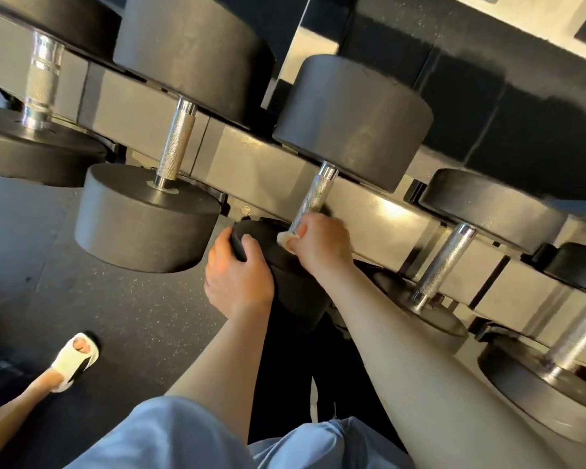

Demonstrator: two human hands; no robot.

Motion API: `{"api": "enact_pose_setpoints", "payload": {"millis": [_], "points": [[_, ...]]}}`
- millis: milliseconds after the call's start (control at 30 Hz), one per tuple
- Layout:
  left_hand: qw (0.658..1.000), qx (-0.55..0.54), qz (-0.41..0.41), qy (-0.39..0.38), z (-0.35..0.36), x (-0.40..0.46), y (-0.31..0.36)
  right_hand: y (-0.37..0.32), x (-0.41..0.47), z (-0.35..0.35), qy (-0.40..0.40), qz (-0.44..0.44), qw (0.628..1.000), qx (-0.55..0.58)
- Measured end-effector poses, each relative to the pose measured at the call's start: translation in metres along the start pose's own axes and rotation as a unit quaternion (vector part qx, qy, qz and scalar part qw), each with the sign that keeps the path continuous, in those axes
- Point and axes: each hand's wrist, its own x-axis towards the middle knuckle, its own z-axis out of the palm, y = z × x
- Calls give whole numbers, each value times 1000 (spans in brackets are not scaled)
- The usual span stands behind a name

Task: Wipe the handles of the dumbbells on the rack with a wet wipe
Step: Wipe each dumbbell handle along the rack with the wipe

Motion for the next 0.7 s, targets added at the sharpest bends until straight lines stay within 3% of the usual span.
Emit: {"api": "enact_pose_setpoints", "payload": {"millis": [333, 500, 700], "points": [[1000, -9, -12, -2, 0, 1, -3, 43, 15, 2, -122, 63, 980, 143], [1000, -7, -10, 1, 0, 2, -1, 38, 25, 12, -117, 115, 968, 188], [1000, -5, -11, -2, -2, 0, -1, 36, 6, -6, -149, 88, 969, 178]]}}
